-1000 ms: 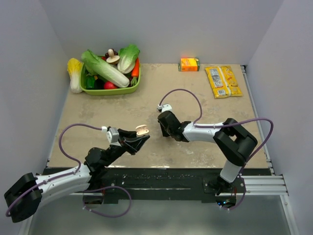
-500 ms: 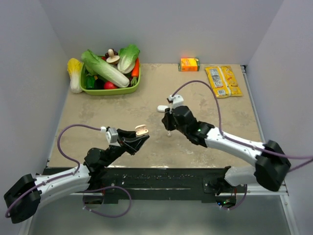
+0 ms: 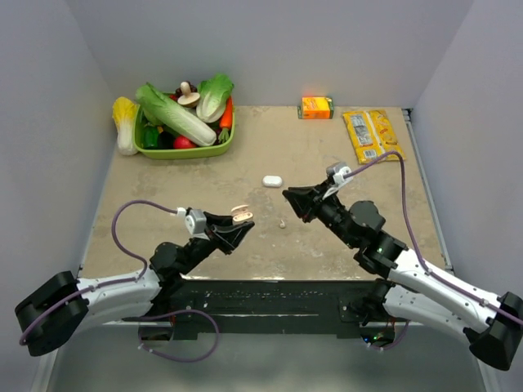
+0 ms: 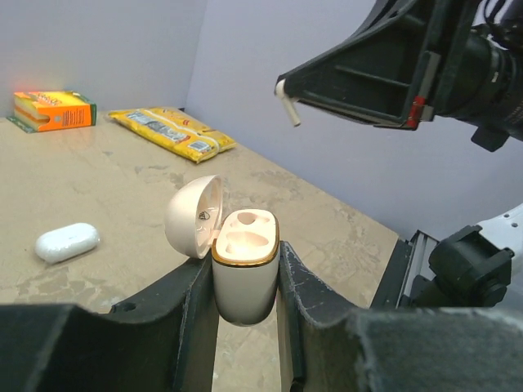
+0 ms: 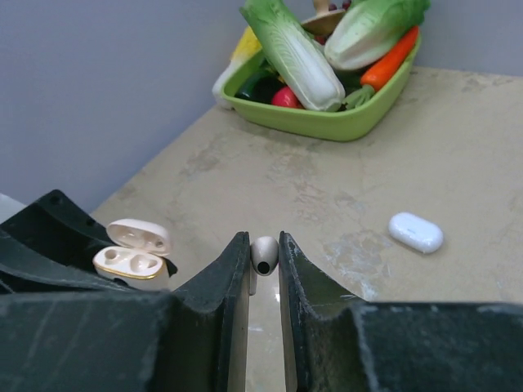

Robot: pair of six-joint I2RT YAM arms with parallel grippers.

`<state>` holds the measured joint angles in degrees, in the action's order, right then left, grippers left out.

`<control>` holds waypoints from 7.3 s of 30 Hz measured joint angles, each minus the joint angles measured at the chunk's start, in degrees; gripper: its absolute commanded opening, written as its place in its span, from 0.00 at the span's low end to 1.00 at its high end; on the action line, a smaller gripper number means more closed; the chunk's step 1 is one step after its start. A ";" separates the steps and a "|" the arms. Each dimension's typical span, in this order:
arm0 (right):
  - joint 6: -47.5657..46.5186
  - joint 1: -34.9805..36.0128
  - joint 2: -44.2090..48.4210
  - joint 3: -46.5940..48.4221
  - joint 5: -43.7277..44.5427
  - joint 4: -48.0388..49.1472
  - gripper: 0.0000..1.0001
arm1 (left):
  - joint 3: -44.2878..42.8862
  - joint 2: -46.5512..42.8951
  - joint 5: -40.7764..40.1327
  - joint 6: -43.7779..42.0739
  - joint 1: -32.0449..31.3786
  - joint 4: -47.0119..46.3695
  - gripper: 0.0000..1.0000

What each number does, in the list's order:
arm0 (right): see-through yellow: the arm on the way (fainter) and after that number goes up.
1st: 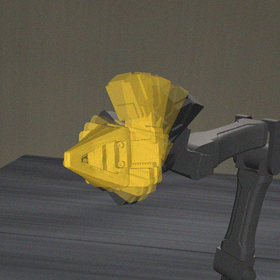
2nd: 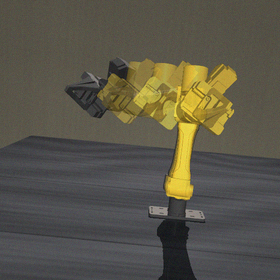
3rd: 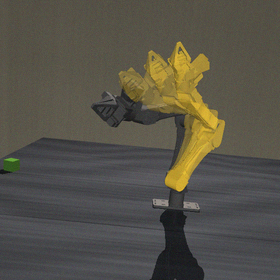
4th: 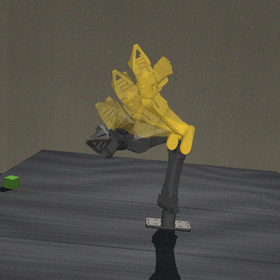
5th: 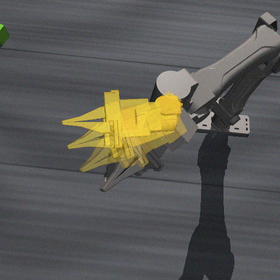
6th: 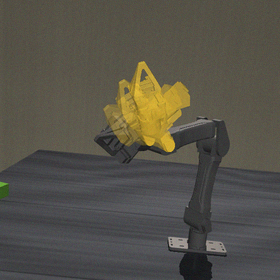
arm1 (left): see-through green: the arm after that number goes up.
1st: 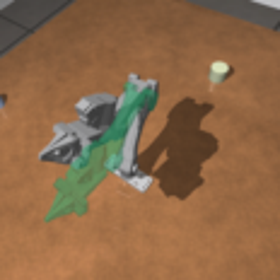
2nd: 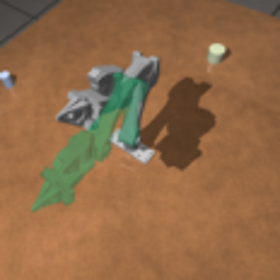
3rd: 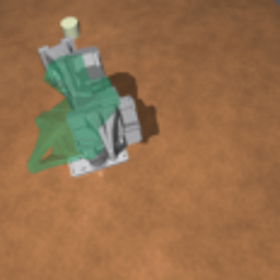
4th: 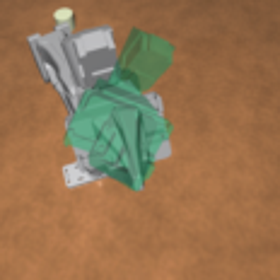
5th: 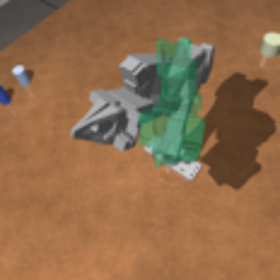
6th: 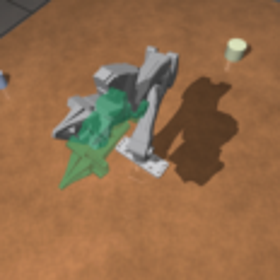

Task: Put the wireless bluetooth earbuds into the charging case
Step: Place the earbud in the charging case.

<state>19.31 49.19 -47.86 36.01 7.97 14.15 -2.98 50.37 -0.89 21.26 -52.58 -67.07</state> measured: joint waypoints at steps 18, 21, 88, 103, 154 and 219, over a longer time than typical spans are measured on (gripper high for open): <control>-2.75 0.04 3.41 -8.39 -3.67 34.27 0.00 | -17.64 17.55 5.42 -7.45 -0.48 -4.90 0.00; -2.95 0.04 3.32 -8.39 -4.66 36.65 0.00 | -19.76 17.55 6.51 -8.41 -0.50 -5.29 0.00; -7.85 0.33 1.90 -10.01 -4.79 38.21 0.00 | -27.43 22.16 12.83 -8.37 -0.70 -5.14 0.00; -9.53 0.28 2.25 -9.09 -6.38 34.73 0.26 | -27.43 22.16 12.44 -8.39 -0.70 -4.39 0.00; -1.99 0.31 4.31 12.15 10.99 -14.75 0.23 | -24.28 20.04 13.05 -11.98 -0.70 -5.90 0.00; -1.90 4.13 6.08 15.19 5.44 -19.91 0.52 | -24.11 21.14 9.64 -13.51 -0.42 -6.95 0.00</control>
<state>17.41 53.32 -41.78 51.20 13.41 -5.76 -27.09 71.50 8.75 7.75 -52.99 -74.02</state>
